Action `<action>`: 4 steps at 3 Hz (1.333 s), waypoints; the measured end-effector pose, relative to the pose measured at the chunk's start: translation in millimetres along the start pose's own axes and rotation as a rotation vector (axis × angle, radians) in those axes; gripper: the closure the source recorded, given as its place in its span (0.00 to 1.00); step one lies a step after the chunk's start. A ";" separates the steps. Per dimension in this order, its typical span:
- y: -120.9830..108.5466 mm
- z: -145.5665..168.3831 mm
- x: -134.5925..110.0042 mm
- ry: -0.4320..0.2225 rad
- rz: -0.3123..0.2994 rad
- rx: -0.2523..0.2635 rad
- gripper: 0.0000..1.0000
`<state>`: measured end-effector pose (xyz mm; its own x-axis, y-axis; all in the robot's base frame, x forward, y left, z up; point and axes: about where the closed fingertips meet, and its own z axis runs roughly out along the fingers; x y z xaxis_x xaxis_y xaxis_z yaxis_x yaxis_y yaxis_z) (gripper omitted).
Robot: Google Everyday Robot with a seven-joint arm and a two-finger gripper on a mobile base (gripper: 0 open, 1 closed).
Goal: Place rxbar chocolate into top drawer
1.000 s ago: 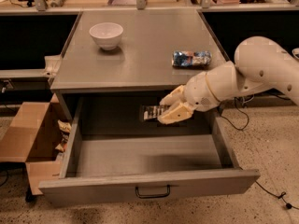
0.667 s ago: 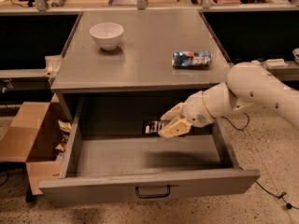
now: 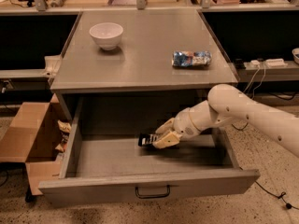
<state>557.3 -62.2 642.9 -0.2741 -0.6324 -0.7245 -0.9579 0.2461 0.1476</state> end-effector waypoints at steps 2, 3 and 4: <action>-21.0 15.2 -13.2 -0.028 -0.009 0.041 0.51; -21.8 13.9 -16.4 -0.046 -0.009 0.041 0.20; -22.8 9.0 -21.6 -0.088 -0.006 0.038 0.00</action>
Offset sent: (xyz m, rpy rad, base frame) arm 0.0390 0.0158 0.0056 0.0248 -0.0783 -0.0411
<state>585.8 -47.6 649.1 -0.2582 -0.5672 -0.7821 -0.9552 0.2712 0.1186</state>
